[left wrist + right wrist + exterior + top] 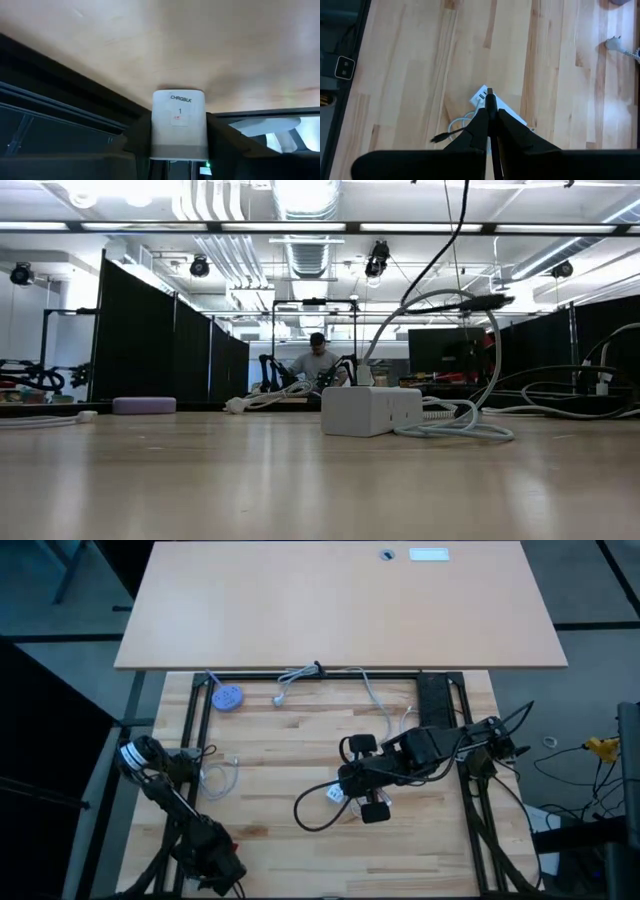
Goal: Insert USB
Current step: Insert the black charger cable into the white charger adapter
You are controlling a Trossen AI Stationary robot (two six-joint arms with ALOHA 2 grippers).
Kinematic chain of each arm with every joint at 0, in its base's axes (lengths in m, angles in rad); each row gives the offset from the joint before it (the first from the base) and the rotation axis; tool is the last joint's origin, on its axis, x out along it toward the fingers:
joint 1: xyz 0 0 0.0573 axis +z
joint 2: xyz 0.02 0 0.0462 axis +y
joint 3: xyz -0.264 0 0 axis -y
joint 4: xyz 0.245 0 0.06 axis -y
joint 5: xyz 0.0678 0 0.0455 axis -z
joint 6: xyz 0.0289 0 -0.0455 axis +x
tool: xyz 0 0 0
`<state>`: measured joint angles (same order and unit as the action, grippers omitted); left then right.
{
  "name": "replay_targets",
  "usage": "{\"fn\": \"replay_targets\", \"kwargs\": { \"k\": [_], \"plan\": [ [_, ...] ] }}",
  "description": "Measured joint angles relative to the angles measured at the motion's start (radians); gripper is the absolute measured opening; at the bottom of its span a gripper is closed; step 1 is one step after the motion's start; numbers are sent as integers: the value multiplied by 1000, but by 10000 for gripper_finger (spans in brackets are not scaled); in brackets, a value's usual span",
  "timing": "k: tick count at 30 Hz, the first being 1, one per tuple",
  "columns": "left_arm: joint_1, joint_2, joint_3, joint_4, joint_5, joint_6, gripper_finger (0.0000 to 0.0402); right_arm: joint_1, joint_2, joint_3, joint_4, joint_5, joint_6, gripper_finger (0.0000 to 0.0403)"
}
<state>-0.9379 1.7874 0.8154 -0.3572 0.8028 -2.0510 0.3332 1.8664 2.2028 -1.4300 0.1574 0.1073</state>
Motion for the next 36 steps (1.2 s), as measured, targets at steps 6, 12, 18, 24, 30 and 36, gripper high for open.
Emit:
{"fn": "replay_targets", "kwargs": {
  "k": [6, 12, 18, 24, 30, 36],
  "plan": [
    [4, -8, 24, -3, -83, 51, 125, -7, 0, 0, 6, 0, -10, 8],
    [24, -80, 124, -98, -585, 175, 125, -14, 0, 0, 19, 0, -45, 8],
    [57, -214, 152, -210, -1110, 331, 125, -43, 0, 0, 91, 0, -131, 8],
    [123, -387, 115, -198, -1369, 555, 125, -63, 0, 0, 179, 4, -306, 8],
    [237, -572, 84, -145, -1355, 911, 125, -61, 0, 0, 298, 3, -509, 8],
    [438, -719, 60, 35, -1079, 1288, 125, -87, 0, 0, 366, -9, -554, 8]
  ]
}}
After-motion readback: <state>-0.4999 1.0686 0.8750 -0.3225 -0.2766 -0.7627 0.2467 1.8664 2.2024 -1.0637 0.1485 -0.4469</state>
